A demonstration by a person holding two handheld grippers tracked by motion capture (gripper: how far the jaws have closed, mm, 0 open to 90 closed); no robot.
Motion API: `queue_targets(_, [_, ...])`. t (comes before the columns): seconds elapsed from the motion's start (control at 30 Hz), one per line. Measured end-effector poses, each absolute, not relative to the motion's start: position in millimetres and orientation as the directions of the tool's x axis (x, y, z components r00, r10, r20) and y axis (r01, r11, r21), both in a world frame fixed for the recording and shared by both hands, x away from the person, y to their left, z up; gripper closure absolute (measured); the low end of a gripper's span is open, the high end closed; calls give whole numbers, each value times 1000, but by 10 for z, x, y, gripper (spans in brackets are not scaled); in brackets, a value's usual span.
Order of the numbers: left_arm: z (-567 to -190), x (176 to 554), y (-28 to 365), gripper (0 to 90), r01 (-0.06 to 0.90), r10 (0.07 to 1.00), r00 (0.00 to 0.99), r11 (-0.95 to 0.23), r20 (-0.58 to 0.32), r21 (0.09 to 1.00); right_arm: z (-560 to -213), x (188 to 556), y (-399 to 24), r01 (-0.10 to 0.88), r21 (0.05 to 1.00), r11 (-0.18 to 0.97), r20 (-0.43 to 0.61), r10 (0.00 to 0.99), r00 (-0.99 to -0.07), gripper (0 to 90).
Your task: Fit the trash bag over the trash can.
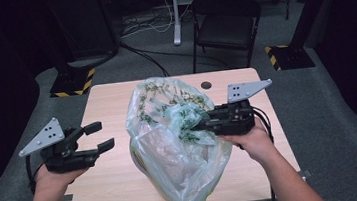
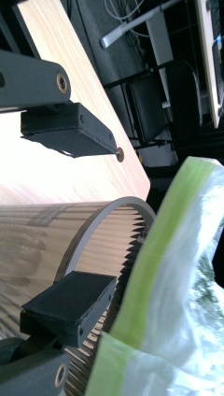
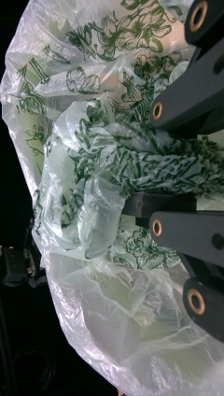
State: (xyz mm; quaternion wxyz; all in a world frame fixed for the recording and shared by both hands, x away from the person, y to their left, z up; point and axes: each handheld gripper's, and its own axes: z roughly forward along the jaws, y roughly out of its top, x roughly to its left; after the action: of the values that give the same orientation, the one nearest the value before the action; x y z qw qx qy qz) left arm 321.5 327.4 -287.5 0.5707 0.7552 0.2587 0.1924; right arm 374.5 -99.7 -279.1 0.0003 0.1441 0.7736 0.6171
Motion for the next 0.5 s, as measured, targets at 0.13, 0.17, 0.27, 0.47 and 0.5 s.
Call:
queue_targets(0.13, [-2804, 3186, 3308, 307, 164, 616, 787, -210, 0, 964, -2778, 3734, -901, 216, 955, 205, 172, 212, -962, 754])
queue_targets(0.17, [-2785, 3177, 3311, 306, 161, 617, 787, -209, 2, 964, -2765, 3727, -867, 212, 955, 208, 168, 211, -963, 755])
queue_targets(0.27, [-2732, 3156, 3319, 306, 150, 618, 786, -212, 14, 966, -2732, 3704, -775, 189, 952, 241, 136, 220, -966, 753])
queue_targets(0.47, [-2684, 3136, 3336, 303, 143, 620, 785, -206, 16, 968, -2765, 3684, -639, 160, 932, 325, 78, 252, -965, 739])
queue_targets(0.5, [-2686, 3141, 3332, 303, 143, 619, 785, -203, 14, 969, -2784, 3685, -630, 160, 929, 333, 74, 257, -963, 732])
